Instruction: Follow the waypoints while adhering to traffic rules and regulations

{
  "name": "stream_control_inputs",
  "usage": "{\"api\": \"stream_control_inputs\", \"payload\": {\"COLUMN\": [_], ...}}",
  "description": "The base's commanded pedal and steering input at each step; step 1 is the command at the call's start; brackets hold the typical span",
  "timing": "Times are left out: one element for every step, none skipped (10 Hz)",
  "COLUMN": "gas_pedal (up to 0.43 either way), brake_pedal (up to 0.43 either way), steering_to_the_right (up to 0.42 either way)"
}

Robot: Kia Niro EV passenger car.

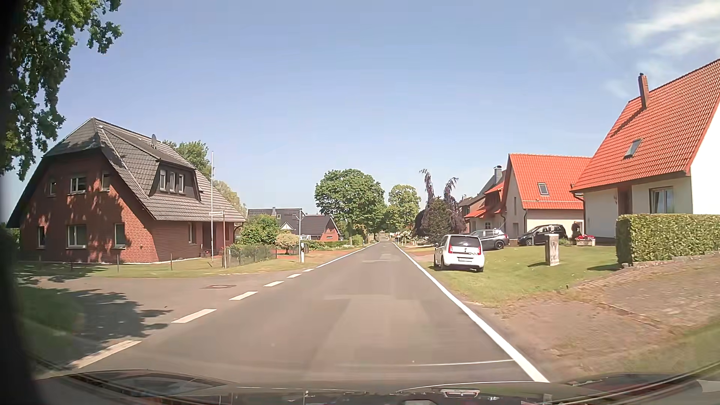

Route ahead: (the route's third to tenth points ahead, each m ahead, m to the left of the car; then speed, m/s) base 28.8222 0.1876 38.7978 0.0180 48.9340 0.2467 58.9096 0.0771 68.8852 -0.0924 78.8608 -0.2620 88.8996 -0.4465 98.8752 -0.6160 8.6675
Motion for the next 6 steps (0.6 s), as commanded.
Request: {"api": "stream_control_inputs", "payload": {"gas_pedal": [0.299, 0.287, 0.268, 0.240, 0.240, 0.228], "brake_pedal": [0.000, 0.000, 0.000, 0.000, 0.000, 0.000], "steering_to_the_right": [-0.003, -0.002, -0.002, -0.001, -0.001, -0.001]}}
